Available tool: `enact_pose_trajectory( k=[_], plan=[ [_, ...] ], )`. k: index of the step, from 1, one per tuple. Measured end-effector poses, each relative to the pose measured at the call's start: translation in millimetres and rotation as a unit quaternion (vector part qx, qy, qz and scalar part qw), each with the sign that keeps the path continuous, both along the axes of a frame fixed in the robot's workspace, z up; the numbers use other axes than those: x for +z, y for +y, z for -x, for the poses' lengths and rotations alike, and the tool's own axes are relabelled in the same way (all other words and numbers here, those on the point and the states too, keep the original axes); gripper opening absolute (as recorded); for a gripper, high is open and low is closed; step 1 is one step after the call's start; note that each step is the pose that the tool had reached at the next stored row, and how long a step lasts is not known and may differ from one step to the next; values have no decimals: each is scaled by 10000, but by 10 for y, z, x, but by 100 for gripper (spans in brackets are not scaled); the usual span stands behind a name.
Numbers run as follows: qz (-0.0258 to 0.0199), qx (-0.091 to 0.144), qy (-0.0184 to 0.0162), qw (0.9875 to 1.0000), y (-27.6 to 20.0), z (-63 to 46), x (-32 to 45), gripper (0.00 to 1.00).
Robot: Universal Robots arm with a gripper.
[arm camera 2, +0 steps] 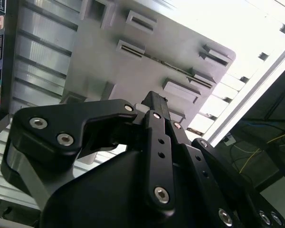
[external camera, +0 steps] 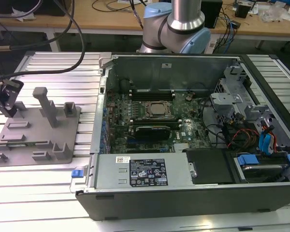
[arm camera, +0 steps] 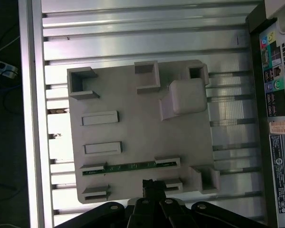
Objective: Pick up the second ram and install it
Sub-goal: 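Pick up the second ram and move it above second insertion slot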
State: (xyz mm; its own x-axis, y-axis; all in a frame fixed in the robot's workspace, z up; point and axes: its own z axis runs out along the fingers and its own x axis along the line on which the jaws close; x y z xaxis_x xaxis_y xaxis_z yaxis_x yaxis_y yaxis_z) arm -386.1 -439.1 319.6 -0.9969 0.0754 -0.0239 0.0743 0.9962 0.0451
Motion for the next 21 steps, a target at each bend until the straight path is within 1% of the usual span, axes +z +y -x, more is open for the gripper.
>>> enact_pose_trajectory(
  k=[9,11,13,14,15,16,17,18,19,21],
  plan=[
    [0,9,0,10000,0,0,-4,8],
    [0,130,0,9999,0,2,-8,8],
    [6,330,0,9995,0,3,-11,8],
    [8,459,0,9989,0,3,-11,8],
    [9,623,0,9981,0,3,-12,8],
    [8,816,0,9967,0,3,-13,8],
    [8,947,0,9955,0,3,-14,8],
    [9,1037,0,9946,0,3,-15,8],
    [10,1202,0,9928,0,3,-17,8],
    [13,1561,0,9877,0,3,-22,8]
  ],
)
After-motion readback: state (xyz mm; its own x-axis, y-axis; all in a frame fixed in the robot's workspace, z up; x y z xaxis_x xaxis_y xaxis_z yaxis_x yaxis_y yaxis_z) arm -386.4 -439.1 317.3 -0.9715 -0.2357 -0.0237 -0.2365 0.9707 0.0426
